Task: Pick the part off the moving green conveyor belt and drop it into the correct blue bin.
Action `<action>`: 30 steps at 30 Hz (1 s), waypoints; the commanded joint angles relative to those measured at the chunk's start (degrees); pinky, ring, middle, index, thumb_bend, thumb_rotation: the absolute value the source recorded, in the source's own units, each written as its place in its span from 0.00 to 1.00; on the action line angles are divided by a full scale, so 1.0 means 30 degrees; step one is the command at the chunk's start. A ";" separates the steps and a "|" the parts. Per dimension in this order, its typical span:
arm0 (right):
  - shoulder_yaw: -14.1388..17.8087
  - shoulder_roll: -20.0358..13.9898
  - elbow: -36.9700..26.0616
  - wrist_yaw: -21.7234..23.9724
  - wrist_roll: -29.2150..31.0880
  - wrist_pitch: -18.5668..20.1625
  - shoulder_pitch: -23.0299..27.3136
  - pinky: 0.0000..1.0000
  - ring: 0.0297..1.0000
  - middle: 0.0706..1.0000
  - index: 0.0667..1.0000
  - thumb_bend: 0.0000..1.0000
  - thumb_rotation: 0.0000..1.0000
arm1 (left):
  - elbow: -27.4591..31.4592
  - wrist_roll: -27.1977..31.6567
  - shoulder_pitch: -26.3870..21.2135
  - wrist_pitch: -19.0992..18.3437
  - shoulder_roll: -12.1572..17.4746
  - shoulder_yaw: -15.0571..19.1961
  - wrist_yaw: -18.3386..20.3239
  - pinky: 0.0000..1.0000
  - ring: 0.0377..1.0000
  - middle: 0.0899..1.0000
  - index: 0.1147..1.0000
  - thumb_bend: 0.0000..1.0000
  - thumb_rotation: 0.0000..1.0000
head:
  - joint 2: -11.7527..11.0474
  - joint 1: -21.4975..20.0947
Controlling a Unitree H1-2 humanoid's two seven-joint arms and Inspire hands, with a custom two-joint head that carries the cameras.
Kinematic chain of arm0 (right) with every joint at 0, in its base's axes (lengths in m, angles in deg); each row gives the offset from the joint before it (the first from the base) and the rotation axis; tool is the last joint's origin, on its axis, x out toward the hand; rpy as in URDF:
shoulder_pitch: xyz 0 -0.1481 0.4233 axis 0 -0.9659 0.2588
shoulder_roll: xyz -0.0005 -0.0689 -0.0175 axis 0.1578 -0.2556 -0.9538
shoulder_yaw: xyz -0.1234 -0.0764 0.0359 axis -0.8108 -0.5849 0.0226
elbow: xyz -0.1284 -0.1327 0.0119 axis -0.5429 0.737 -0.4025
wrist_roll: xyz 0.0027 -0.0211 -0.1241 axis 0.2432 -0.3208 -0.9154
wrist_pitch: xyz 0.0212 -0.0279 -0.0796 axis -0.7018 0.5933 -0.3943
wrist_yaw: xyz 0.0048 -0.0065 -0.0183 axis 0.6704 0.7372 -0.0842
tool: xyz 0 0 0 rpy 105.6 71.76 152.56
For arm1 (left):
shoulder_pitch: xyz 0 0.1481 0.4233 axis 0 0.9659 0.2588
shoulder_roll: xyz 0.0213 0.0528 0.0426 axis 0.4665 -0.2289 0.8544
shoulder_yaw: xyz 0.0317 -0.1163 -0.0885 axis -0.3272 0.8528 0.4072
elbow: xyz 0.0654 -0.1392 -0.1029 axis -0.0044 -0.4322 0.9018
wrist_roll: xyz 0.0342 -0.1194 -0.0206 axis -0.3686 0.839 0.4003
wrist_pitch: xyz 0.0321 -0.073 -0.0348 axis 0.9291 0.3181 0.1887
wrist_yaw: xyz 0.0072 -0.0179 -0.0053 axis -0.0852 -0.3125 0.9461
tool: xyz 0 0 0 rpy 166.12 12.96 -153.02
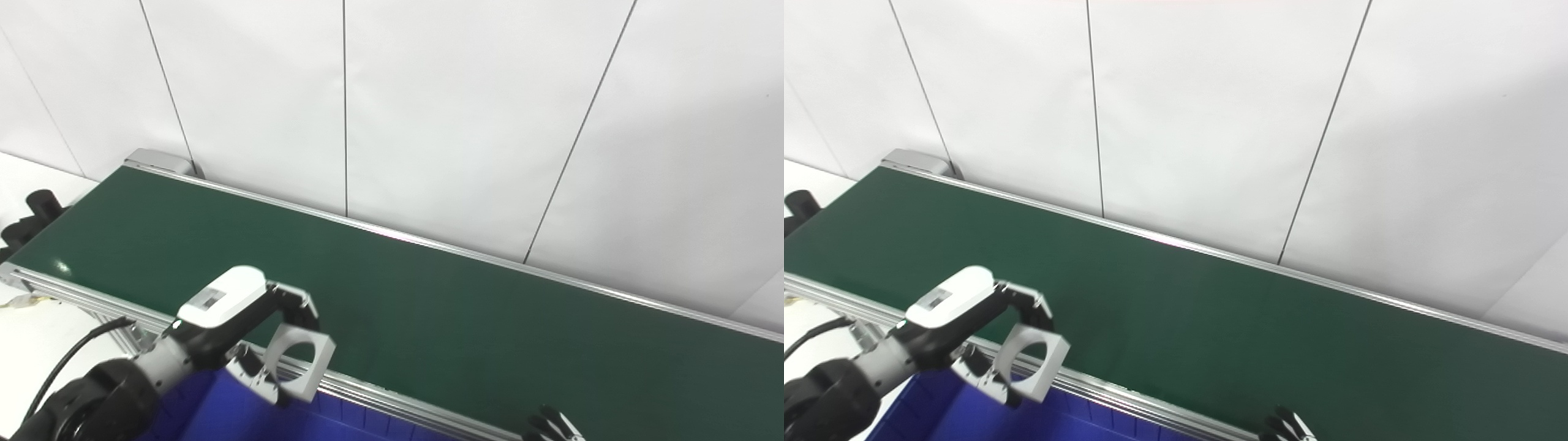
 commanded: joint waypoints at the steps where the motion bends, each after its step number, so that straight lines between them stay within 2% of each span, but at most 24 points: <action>1: 0.0070 -0.0052 -0.0775 0.0214 0.0457 -0.0454 -0.0095 0.67 0.75 0.81 0.87 0.70 0.85 | 0.0682 -0.0161 0.0245 0.0338 0.0005 0.0434 -0.0529 0.68 0.55 0.44 0.42 0.52 0.00 | 0.0153 0.0020; 5: 0.0161 -0.0144 -0.1393 0.0199 0.0647 -0.0025 -0.0159 0.68 0.76 0.81 0.87 0.70 0.85 | 0.0826 -0.0156 0.0931 0.0508 -0.0261 0.0780 -0.0695 0.63 0.53 0.44 0.43 0.52 0.00 | 0.1477 -0.0088; 6: 0.0182 -0.0170 -0.1592 0.0238 0.0799 0.0162 -0.0170 0.68 0.76 0.81 0.87 0.69 0.84 | 0.0811 -0.0082 0.1081 0.0577 -0.0316 0.0867 -0.0733 0.64 0.54 0.44 0.42 0.52 0.00 | 0.1573 -0.0108; 7: 0.0211 -0.0207 -0.1829 0.0266 0.0906 0.0369 -0.0176 0.68 0.76 0.81 0.86 0.69 0.83 | 0.0852 -0.0039 0.1176 0.0570 -0.0339 0.0936 -0.0688 0.64 0.55 0.45 0.42 0.52 0.00 | 0.2122 -0.0189; 8: 0.0246 -0.0228 -0.2013 0.0275 0.0980 0.0555 -0.0178 0.69 0.76 0.81 0.86 0.69 0.83 | 0.0844 -0.0050 0.1251 0.0590 -0.0378 0.0976 -0.0676 0.64 0.55 0.45 0.42 0.52 0.00 | 0.2122 -0.0189; 11: 0.0378 -0.0347 -0.2456 0.0364 0.1276 0.0894 -0.0096 0.68 0.76 0.81 0.86 0.69 0.81 | 0.0662 -0.0055 0.1350 0.0719 -0.0465 0.0909 -0.0647 0.61 0.53 0.44 0.43 0.52 0.00 | 0.2960 -0.0192; 18: 0.0756 -0.0645 -0.3212 0.0653 0.1983 0.1699 0.0104 0.66 0.74 0.80 0.85 0.69 0.76 | 0.0510 -0.0579 0.1298 0.0693 -0.1068 0.0371 -0.0542 0.61 0.52 0.44 0.42 0.52 0.00 | 0.3816 0.0459; 25: 0.1123 -0.1038 -0.3737 0.1004 0.2586 0.2313 0.0294 0.66 0.74 0.80 0.84 0.67 0.74 | 0.0030 -0.0822 0.0804 -0.0017 -0.1753 -0.0571 0.0011 0.65 0.54 0.43 0.43 0.52 0.00 | 0.4766 0.1376; 26: 0.1144 -0.1072 -0.3767 0.1026 0.2631 0.2352 0.0322 0.66 0.74 0.80 0.84 0.67 0.74 | -0.0073 -0.0900 0.0760 -0.0139 -0.1823 -0.0665 0.0076 0.64 0.53 0.43 0.44 0.52 0.00 | 0.4766 0.1376; 27: 0.1195 -0.1146 -0.3906 0.1046 0.2721 0.2498 0.0346 0.66 0.74 0.79 0.84 0.67 0.74 | -0.0214 -0.1073 0.0703 -0.0276 -0.1950 -0.0808 0.0120 0.62 0.52 0.42 0.44 0.52 0.00 | 0.5141 0.1733; 30: 0.1340 -0.1292 -0.4174 0.1027 0.2849 0.2762 0.0399 0.66 0.73 0.79 0.83 0.66 0.73 | -0.0622 -0.1540 0.0597 -0.0762 -0.2286 -0.1190 0.0216 0.59 0.48 0.42 0.44 0.52 0.00 | 0.5291 0.1854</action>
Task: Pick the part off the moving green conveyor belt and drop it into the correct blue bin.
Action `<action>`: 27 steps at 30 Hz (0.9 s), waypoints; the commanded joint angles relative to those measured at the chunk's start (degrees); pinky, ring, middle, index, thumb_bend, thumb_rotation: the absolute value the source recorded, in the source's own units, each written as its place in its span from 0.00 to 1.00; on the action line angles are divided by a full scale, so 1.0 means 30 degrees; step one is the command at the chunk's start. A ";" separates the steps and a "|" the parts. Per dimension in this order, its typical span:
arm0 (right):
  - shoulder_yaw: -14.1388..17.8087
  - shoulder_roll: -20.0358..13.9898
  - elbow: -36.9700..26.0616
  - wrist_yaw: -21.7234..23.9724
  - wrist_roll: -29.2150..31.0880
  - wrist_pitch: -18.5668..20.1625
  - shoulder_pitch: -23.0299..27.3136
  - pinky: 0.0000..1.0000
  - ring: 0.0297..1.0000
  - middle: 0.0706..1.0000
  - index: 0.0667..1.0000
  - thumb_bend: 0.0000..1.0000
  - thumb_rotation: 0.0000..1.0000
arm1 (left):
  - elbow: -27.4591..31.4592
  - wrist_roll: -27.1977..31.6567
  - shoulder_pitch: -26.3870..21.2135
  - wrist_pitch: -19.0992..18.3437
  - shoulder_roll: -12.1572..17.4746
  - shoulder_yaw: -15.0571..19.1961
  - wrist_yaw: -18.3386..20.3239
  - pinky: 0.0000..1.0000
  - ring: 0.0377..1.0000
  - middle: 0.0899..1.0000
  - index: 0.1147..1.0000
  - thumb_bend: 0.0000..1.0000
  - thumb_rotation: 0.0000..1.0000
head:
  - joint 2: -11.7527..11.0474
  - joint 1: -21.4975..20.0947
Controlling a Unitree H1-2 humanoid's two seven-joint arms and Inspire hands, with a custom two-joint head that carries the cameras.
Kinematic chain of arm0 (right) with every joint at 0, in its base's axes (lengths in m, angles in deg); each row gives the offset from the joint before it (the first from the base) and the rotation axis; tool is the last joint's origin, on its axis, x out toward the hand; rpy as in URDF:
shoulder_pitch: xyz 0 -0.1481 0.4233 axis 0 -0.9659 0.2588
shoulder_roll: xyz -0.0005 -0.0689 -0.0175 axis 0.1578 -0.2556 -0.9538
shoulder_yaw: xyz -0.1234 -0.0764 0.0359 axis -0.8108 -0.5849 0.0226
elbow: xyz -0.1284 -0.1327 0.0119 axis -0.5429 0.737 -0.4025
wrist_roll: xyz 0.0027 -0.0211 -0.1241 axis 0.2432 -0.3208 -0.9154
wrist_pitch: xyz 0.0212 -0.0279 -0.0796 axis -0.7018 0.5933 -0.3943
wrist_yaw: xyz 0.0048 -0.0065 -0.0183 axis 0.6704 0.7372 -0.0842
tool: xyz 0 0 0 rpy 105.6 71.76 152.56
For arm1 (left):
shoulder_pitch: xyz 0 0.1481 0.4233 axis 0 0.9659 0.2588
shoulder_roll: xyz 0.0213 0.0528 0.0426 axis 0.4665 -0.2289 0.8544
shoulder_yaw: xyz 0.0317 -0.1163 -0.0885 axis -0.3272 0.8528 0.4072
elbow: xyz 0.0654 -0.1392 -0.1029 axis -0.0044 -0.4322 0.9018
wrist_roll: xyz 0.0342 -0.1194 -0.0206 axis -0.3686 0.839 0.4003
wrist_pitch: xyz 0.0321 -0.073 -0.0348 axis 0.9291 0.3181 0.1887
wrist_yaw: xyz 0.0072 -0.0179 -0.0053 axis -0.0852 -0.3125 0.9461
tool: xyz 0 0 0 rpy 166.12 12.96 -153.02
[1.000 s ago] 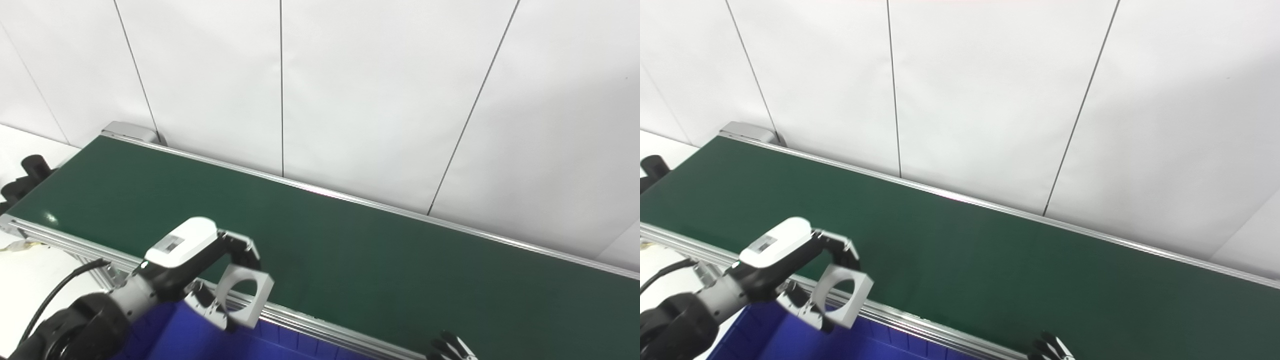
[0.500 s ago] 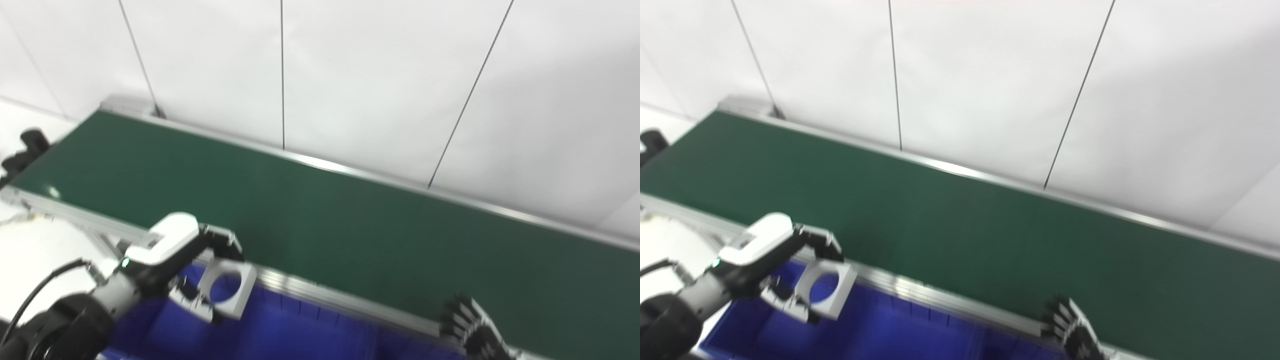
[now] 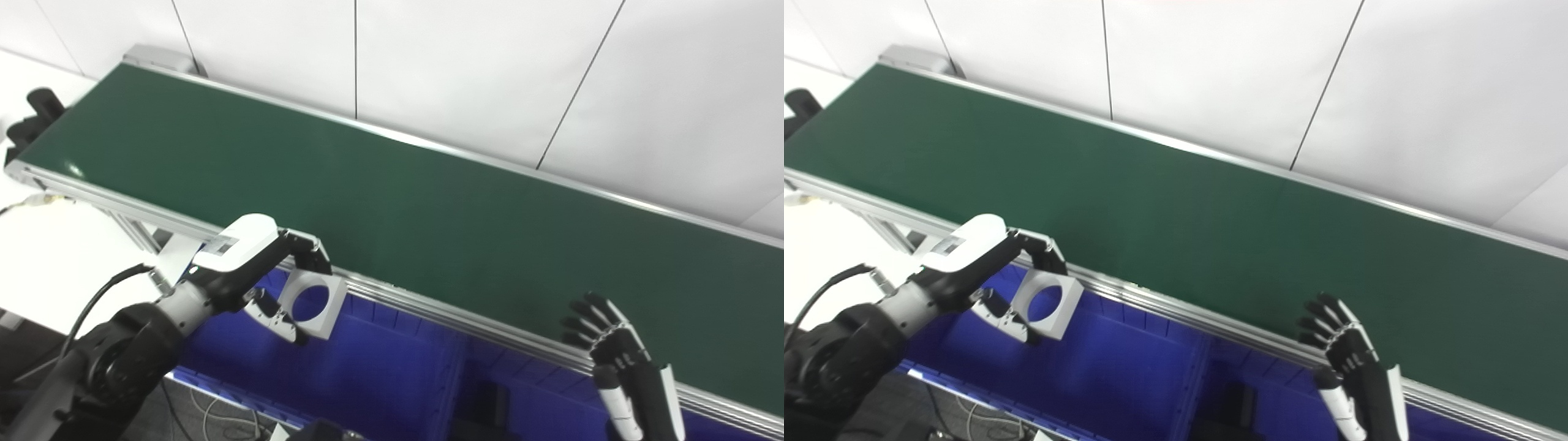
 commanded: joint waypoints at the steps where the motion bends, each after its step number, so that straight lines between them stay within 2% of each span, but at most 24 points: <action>1: 0.0228 -0.0165 -0.0817 0.0234 0.0329 0.0252 0.0192 0.66 0.73 0.79 0.83 0.66 0.73 | 0.0044 -0.0371 -0.0162 -0.0494 -0.0155 -0.0134 -0.0023 0.59 0.48 0.42 0.44 0.52 0.00 | 0.0132 0.0049; 4: 0.0360 -0.0268 -0.0913 0.0230 0.0454 0.0485 0.0234 0.65 0.73 0.78 0.82 0.67 0.72 | -0.0216 -0.0866 -0.0216 -0.1186 -0.0483 -0.0566 0.0289 0.61 0.48 0.41 0.44 0.52 0.00 | 0.0272 0.0060; 9: 0.0478 -0.0398 -0.1146 0.0269 0.0461 0.0897 0.0285 0.65 0.73 0.78 0.82 0.70 0.73 | -0.1117 -0.1692 -0.0210 -0.0951 -0.0699 -0.1318 -0.0190 0.62 0.48 0.42 0.44 0.52 0.00 | 0.0502 0.0197; 19: 0.0582 -0.0429 -0.1395 0.0296 0.0669 0.1380 0.0330 0.65 0.73 0.78 0.82 0.69 0.72 | -0.3124 -0.3970 -0.0058 -0.0817 -0.1493 -0.2556 -0.1706 0.63 0.48 0.41 0.45 0.52 0.00 | 0.0712 0.0070; 24: 0.0624 -0.0400 -0.1467 0.0223 0.0544 0.1475 0.0372 0.64 0.72 0.78 0.82 0.68 0.72 | -0.3879 -0.4154 0.0042 -0.0586 -0.1558 -0.2894 -0.2336 0.58 0.47 0.40 0.44 0.52 0.00 | 0.0771 0.0097; 27: 0.0634 -0.0386 -0.1461 0.0291 0.0745 0.1445 0.0384 0.65 0.72 0.78 0.82 0.69 0.72 | -0.4259 -0.4276 0.0073 -0.0876 -0.1556 -0.3108 -0.2419 0.58 0.48 0.40 0.44 0.52 0.00 | 0.0798 0.0111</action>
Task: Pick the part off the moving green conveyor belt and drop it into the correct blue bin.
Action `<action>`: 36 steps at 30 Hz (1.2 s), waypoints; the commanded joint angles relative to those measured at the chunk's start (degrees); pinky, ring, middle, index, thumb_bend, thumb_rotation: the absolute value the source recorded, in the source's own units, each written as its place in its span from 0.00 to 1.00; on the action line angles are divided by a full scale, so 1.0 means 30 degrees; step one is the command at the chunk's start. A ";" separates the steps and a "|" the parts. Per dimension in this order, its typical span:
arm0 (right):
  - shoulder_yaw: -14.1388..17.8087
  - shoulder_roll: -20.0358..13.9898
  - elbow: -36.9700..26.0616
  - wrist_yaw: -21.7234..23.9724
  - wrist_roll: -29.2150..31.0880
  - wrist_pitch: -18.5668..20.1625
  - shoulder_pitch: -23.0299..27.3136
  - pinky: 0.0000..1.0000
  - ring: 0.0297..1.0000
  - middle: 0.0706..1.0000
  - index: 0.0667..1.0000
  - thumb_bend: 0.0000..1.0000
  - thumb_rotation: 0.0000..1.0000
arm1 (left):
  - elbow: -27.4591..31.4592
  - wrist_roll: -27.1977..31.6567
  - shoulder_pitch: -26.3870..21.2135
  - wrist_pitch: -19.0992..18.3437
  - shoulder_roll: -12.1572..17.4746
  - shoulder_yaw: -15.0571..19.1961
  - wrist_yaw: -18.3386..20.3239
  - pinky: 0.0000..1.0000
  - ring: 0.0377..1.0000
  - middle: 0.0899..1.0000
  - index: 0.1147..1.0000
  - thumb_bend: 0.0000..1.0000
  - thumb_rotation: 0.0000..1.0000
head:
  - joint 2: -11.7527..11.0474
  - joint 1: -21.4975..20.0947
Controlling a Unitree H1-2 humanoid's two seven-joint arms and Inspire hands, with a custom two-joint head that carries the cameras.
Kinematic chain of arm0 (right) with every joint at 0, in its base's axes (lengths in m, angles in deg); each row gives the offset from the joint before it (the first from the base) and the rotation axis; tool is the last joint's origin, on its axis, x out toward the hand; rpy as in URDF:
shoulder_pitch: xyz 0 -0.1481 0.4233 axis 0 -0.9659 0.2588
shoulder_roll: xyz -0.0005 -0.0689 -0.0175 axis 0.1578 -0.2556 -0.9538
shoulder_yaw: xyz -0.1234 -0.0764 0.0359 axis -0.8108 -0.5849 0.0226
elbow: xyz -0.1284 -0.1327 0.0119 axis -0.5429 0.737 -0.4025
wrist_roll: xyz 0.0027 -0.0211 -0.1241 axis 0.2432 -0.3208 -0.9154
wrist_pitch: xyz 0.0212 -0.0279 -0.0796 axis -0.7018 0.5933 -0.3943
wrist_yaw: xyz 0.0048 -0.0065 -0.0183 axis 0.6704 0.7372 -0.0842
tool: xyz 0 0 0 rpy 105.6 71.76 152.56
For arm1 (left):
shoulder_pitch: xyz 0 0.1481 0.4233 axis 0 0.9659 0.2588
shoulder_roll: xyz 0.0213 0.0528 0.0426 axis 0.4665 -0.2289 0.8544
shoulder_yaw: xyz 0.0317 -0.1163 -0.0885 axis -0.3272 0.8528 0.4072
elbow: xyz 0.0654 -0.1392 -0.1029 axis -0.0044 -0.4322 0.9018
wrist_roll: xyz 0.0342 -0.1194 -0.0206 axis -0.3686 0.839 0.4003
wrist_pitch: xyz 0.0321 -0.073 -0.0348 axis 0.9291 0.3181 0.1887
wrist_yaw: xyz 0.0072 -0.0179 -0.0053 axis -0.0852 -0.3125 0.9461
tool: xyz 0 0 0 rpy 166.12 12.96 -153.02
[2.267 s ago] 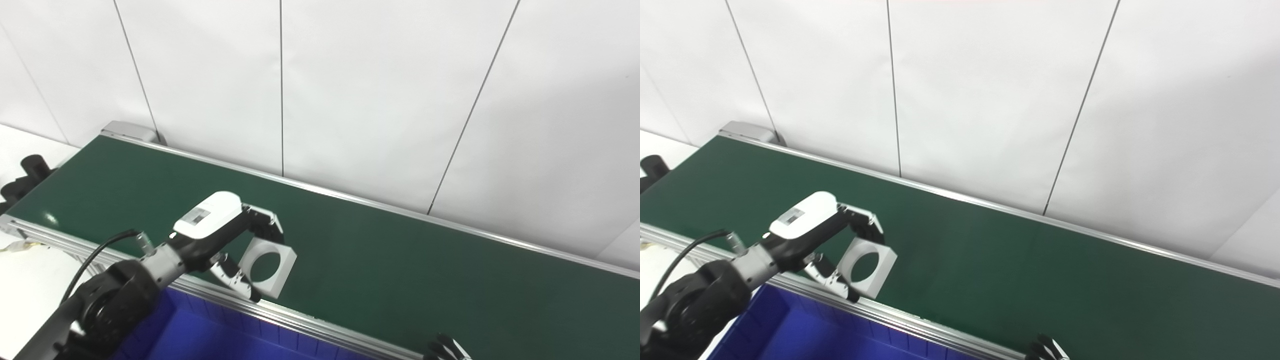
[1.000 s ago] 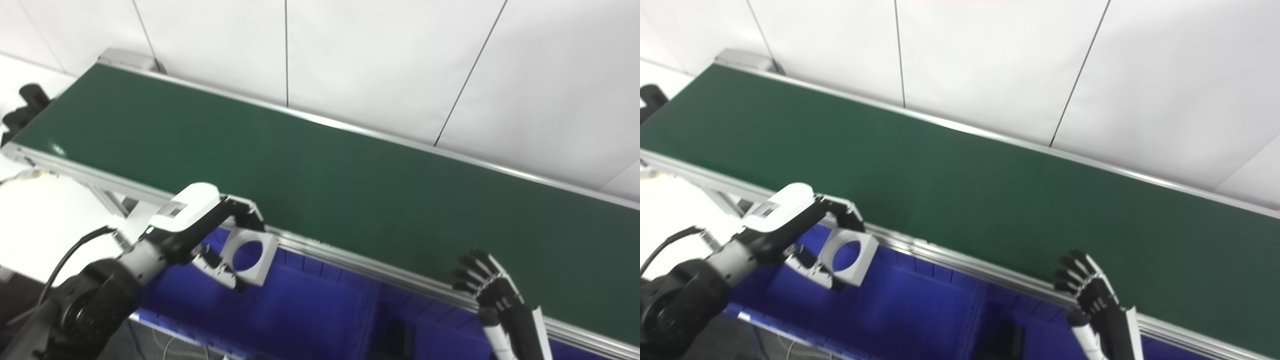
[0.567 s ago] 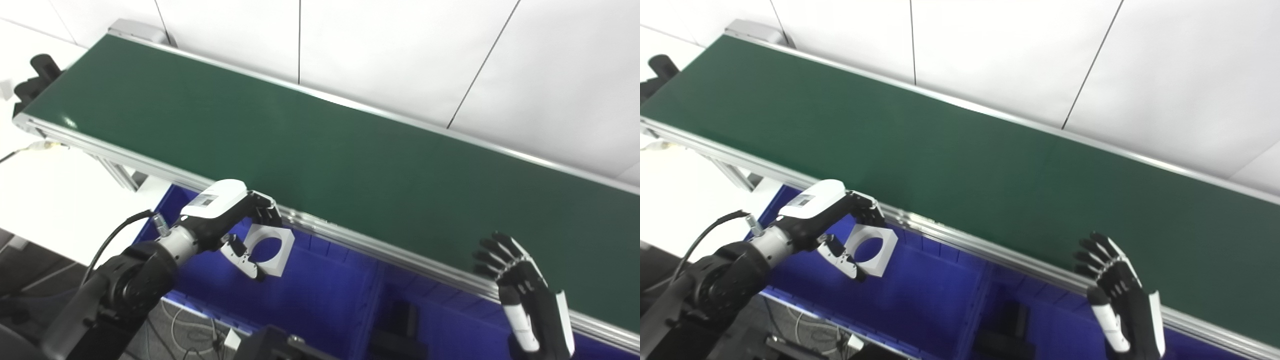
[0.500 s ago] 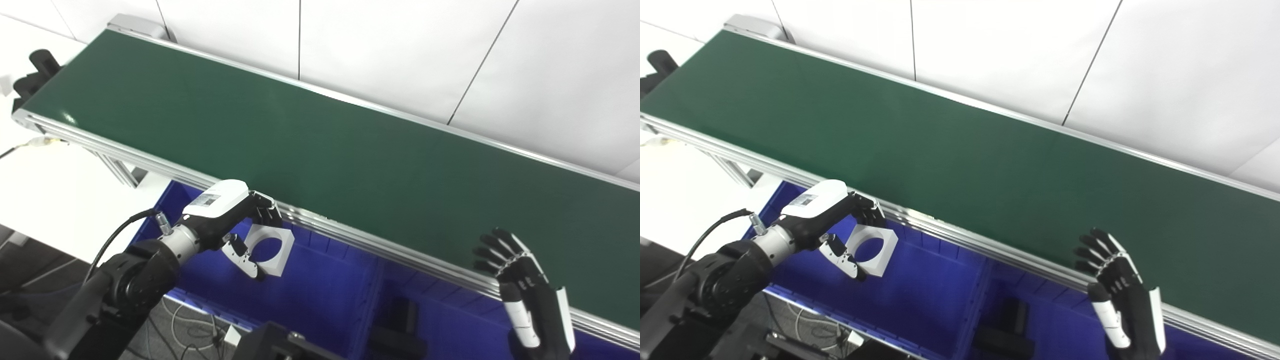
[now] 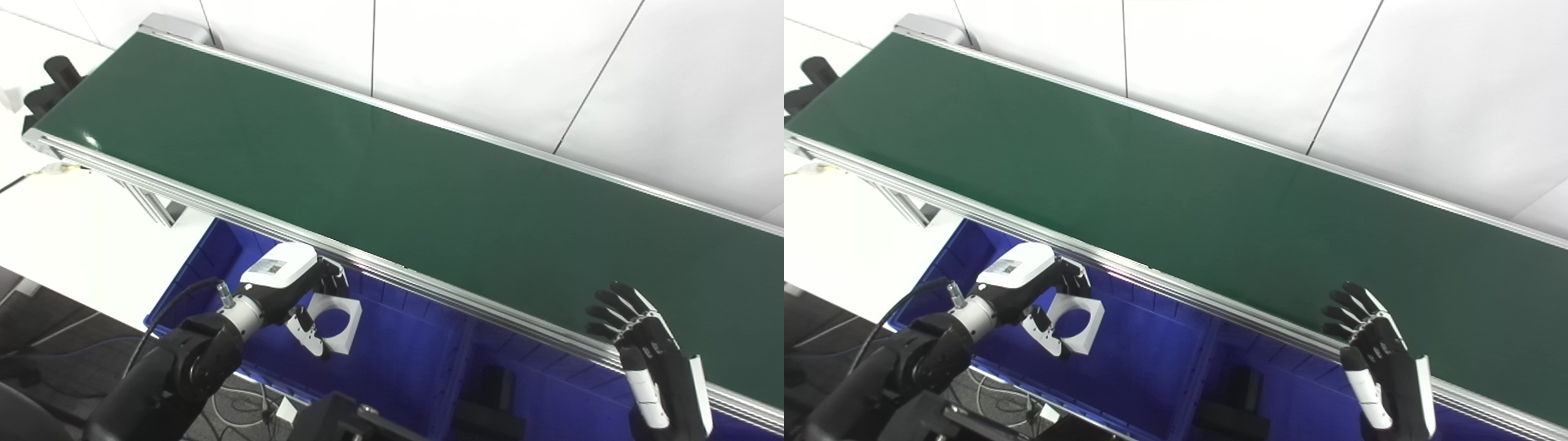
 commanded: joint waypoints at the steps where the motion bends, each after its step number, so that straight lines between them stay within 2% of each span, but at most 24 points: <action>1: 0.0134 -0.0035 -0.0771 0.0283 0.0361 -0.0103 0.0267 0.65 0.72 0.78 0.82 0.69 0.72 | 0.0154 -0.0168 0.0063 0.0101 0.0104 0.0003 -0.0633 0.59 0.49 0.41 0.44 0.52 0.00 | -0.0013 -0.0021; 6: 0.0117 -0.0009 -0.0838 0.0190 0.0110 -0.0116 0.0215 0.64 0.72 0.77 0.82 0.69 0.73 | -0.0359 -0.0006 0.0072 0.0024 0.0024 -0.0119 -0.0812 0.63 0.49 0.41 0.44 0.52 0.00 | -0.0011 -0.0186; 17: 0.0046 0.0073 -0.0813 0.0250 0.0157 -0.0277 0.0169 0.63 0.72 0.77 0.82 0.67 0.73 | -0.1958 -0.0367 -0.0418 0.0166 -0.0012 -0.0561 -0.1752 0.63 0.48 0.40 0.45 0.52 0.00 | -0.0147 -0.0501; 22: 0.0005 0.0127 -0.0872 0.0214 0.0050 -0.0262 0.0076 0.64 0.72 0.78 0.82 0.67 0.73 | -0.1917 -0.0457 -0.0536 -0.0005 0.0007 -0.0662 -0.1891 0.57 0.45 0.39 0.45 0.52 0.00 | -0.0261 -0.0680; 24: -0.0022 0.0158 -0.0876 0.0215 0.0029 -0.0329 0.0035 0.64 0.72 0.78 0.82 0.67 0.73 | -0.1865 -0.0369 -0.0557 -0.0141 0.0021 -0.0622 -0.1830 0.58 0.47 0.40 0.45 0.52 0.00 | -0.0328 -0.0766; 25: -0.0033 0.0167 -0.0879 0.0215 0.0008 -0.0347 0.0017 0.64 0.72 0.78 0.82 0.66 0.73 | -0.1835 -0.0342 -0.0561 -0.0191 0.0036 -0.0605 -0.1789 0.60 0.52 0.42 0.44 0.52 0.00 | -0.0328 -0.0766; 29: -0.0058 0.0235 -0.0915 0.0168 -0.0106 -0.0343 -0.0064 0.64 0.72 0.78 0.82 0.66 0.73 | -0.1865 -0.0109 -0.0493 0.0122 0.0135 -0.0525 -0.2003 0.63 0.61 0.45 0.43 0.52 0.00 | -0.0390 -0.0850; 30: -0.0064 0.0245 -0.0895 0.0184 -0.0108 -0.0400 -0.0076 0.64 0.72 0.78 0.82 0.66 0.72 | -0.1842 -0.0109 -0.0456 0.0224 0.0185 -0.0530 -0.2067 0.64 0.65 0.50 0.49 0.55 0.02 | -0.0441 -0.0929; 31: -0.0073 0.0251 -0.0887 0.0184 -0.0162 -0.0452 -0.0083 0.64 0.72 0.78 0.82 0.65 0.72 | -0.1799 -0.0281 -0.0433 0.0221 0.0269 -0.0587 -0.2057 0.68 0.72 0.67 0.68 0.65 0.11 | -0.0436 -0.0948; 32: -0.0079 0.0257 -0.0887 0.0191 -0.0170 -0.0447 -0.0087 0.64 0.72 0.78 0.82 0.65 0.72 | -0.1751 -0.0432 -0.0415 0.0166 0.0338 -0.0634 -0.2003 0.68 0.73 0.69 0.70 0.66 0.12 | -0.0447 -0.0978; 36: -0.0088 0.0267 -0.0852 0.0226 -0.0140 -0.0507 -0.0088 0.65 0.72 0.78 0.83 0.65 0.71 | -0.1483 -0.0193 -0.0356 -0.0504 0.0362 -0.0572 -0.1275 0.74 0.84 0.88 0.90 0.76 0.18 | -0.0482 -0.1071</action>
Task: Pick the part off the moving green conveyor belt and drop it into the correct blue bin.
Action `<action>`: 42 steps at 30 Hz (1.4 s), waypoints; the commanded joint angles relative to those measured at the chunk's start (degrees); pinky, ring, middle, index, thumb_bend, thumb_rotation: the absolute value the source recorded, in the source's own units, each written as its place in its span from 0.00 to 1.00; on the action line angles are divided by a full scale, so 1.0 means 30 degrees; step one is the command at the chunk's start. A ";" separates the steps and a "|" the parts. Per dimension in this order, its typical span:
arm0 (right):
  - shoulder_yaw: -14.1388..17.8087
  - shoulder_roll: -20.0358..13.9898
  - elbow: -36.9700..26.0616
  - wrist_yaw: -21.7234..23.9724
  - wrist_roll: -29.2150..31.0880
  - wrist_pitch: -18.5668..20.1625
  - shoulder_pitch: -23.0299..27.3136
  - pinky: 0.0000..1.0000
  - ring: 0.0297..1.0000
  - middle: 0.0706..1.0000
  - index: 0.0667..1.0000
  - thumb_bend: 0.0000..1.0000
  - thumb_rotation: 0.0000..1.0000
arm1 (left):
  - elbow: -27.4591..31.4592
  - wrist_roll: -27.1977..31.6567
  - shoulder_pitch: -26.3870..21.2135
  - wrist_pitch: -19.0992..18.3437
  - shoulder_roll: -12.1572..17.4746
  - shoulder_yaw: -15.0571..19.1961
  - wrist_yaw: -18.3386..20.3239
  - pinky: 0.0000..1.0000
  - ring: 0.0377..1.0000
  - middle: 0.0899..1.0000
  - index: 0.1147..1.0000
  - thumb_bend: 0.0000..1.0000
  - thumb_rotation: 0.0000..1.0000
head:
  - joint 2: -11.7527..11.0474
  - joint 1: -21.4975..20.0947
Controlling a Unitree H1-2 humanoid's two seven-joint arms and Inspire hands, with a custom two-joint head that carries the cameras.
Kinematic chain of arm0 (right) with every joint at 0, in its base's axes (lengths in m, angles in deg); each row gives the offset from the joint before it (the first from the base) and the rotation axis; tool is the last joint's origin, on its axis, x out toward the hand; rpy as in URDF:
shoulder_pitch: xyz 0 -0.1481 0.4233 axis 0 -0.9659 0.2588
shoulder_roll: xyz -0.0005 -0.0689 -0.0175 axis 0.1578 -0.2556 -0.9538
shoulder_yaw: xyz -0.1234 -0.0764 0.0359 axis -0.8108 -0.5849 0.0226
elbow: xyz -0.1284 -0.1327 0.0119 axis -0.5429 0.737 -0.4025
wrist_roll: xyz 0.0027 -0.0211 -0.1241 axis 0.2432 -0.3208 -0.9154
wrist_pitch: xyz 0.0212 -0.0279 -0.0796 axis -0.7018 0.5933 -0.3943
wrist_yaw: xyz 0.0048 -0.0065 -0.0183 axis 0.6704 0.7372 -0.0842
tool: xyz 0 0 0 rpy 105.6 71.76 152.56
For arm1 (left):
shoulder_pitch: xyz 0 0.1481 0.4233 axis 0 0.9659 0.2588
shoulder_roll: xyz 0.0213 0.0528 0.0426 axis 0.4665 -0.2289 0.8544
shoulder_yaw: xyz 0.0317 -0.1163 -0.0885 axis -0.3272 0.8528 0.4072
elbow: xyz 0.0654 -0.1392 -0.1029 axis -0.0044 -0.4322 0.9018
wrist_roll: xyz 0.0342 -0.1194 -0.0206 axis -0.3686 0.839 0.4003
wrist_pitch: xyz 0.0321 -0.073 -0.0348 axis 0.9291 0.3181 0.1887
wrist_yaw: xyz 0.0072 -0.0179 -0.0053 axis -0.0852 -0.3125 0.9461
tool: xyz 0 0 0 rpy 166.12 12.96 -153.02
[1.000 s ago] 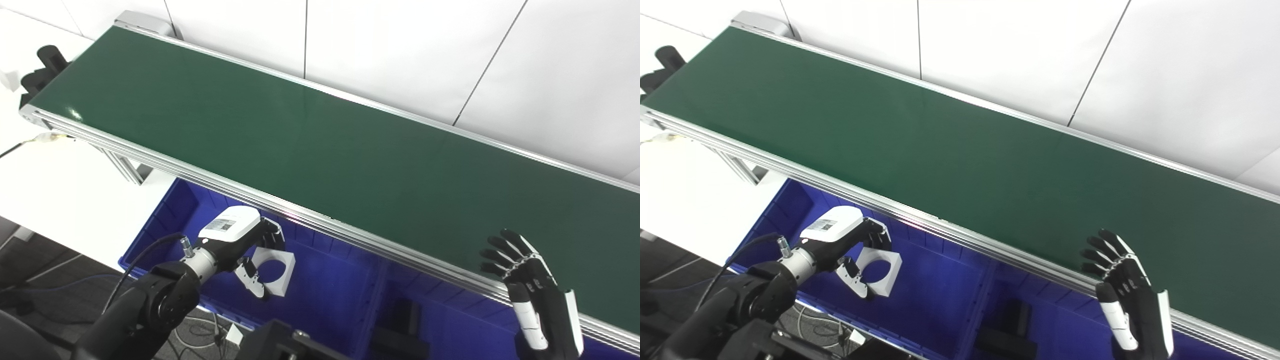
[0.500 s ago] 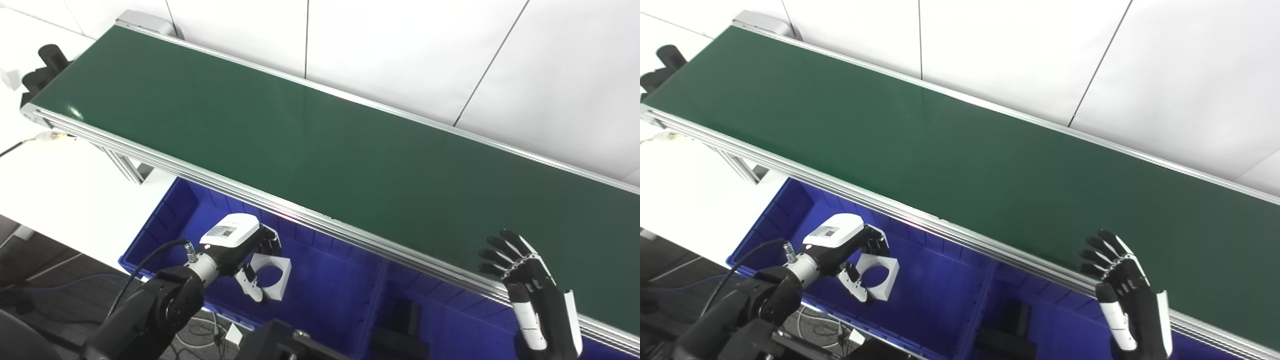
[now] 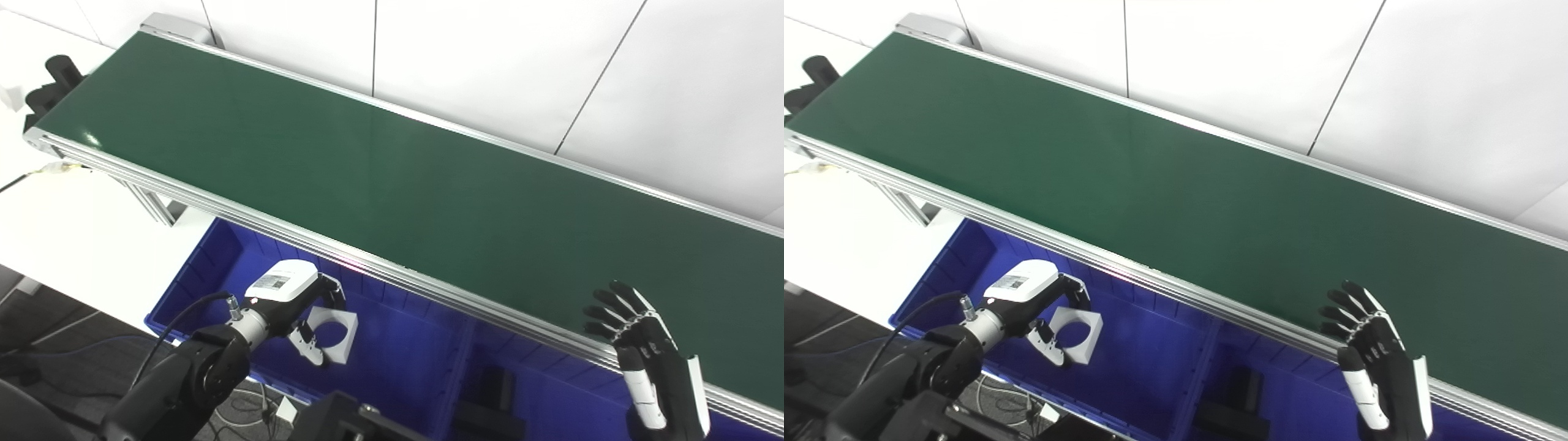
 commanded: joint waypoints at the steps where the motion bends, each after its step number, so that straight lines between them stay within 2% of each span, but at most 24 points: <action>1: -0.0017 0.0050 -0.0688 0.0221 0.0053 -0.0536 0.0036 0.65 0.72 0.78 0.82 0.65 0.71 | 0.0631 0.0179 -0.0031 -0.0374 0.0250 0.0161 0.0002 0.74 0.85 0.90 0.93 0.78 0.18 | -0.0034 -0.0012; 3: -0.0032 0.0052 -0.0671 0.0224 0.0021 -0.0554 0.0027 0.65 0.72 0.78 0.83 0.65 0.71 | 0.0525 0.0177 -0.0018 -0.0416 0.0224 0.0188 -0.0086 0.73 0.84 0.92 0.96 0.82 0.16 | -0.0065 -0.0040; 9: -0.0047 0.0027 -0.0608 0.0213 -0.0128 -0.0631 0.0024 0.65 0.73 0.78 0.83 0.65 0.72 | 0.0636 0.0104 0.0059 -0.0479 0.0271 0.0160 -0.0232 0.75 0.86 0.94 1.00 0.85 0.14 | -0.0087 -0.0049; 13: -0.0072 0.0099 -0.0514 0.0198 -0.0154 -0.0722 0.0023 0.65 0.72 0.78 0.83 0.65 0.71 | 0.0648 0.0653 0.0074 0.0003 0.0462 0.0296 -0.0410 0.75 0.86 0.95 1.00 0.91 0.23 | -0.0212 -0.0236; 14: -0.0088 0.0094 -0.0474 0.0198 -0.0226 -0.0769 0.0040 0.65 0.72 0.78 0.83 0.65 0.71 | 0.0593 0.0841 0.0080 0.0255 0.0517 0.0355 -0.0616 0.75 0.86 0.94 0.99 0.90 0.31 | -0.0260 -0.0322; 15: -0.0099 0.0091 -0.0449 0.0197 -0.0273 -0.0797 0.0053 0.65 0.72 0.78 0.83 0.65 0.72 | 0.0551 0.0973 0.0082 0.0430 0.0555 0.0389 -0.0769 0.75 0.86 0.94 0.99 0.89 0.34 | -0.0260 -0.0322; 16: -0.0112 0.0087 -0.0415 0.0211 -0.0281 -0.0831 0.0063 0.65 0.73 0.78 0.83 0.66 0.72 | 0.0414 0.1037 0.0110 0.1053 0.0591 0.0444 -0.1473 0.72 0.83 0.91 0.97 0.84 0.45 | -0.0324 -0.0397; 17: -0.0123 0.0093 -0.0380 0.0227 -0.0258 -0.0854 0.0075 0.65 0.73 0.78 0.83 0.66 0.72 | 0.0312 0.1177 0.0162 0.1583 0.0544 0.0559 -0.2106 0.72 0.82 0.90 0.97 0.82 0.48 | -0.0362 -0.0428; 19: -0.0151 0.0102 -0.0315 0.0243 -0.0268 -0.0892 0.0093 0.64 0.72 0.78 0.83 0.66 0.72 | 0.0277 0.2834 0.0317 0.3052 0.0097 0.1158 -0.3268 0.71 0.81 0.88 0.97 0.78 0.72 | -0.0431 -0.0498; 21: -0.0168 0.0138 -0.0248 0.0227 -0.0274 -0.0931 0.0100 0.64 0.72 0.78 0.83 0.66 0.72 | 0.0932 0.4790 0.0343 0.3691 -0.0329 0.1587 -0.3338 0.71 0.81 0.88 0.97 0.79 0.87 | -0.0496 -0.0561; 25: -0.0249 0.0192 -0.0046 0.0217 -0.0386 -0.1089 0.0093 0.65 0.72 0.78 0.83 0.67 0.72 | 0.2314 0.9038 0.0084 0.4786 -0.0864 0.1882 -0.2584 0.71 0.81 0.89 0.96 0.87 0.86 | -0.0884 -0.1027; 28: -0.0325 0.0257 0.0006 0.0169 -0.0556 -0.1118 0.0034 0.64 0.72 0.78 0.83 0.69 0.73 | 0.3400 1.1427 -0.0156 0.4990 -0.0956 0.1671 -0.1757 0.75 0.83 0.86 0.93 0.94 0.87 | -0.1123 -0.1301; 32: -0.0348 0.0404 0.0122 0.0070 -0.0719 -0.1187 -0.0090 0.64 0.72 0.78 0.83 0.70 0.74 | 0.4543 1.3854 -0.0577 0.4965 -0.1034 0.1335 -0.0721 0.76 0.81 0.84 0.91 0.98 0.86 | -0.1423 -0.1634; 36: -0.0362 0.0576 0.0228 -0.0012 -0.0894 -0.1318 -0.0194 0.63 0.72 0.78 0.83 0.69 0.73 | 0.5315 1.5933 -0.1159 0.4379 -0.1581 0.0892 0.0018 0.72 0.78 0.81 0.88 1.00 0.81 | -0.1668 -0.1939; 42: -0.0411 0.0814 0.0513 -0.0051 -0.1110 -0.1649 -0.0299 0.64 0.72 0.77 0.83 0.68 0.72 | 0.4837 1.8133 -0.1985 0.3720 -0.2621 0.0088 0.0860 0.73 0.77 0.79 0.84 0.99 0.71 | -0.2068 -0.2700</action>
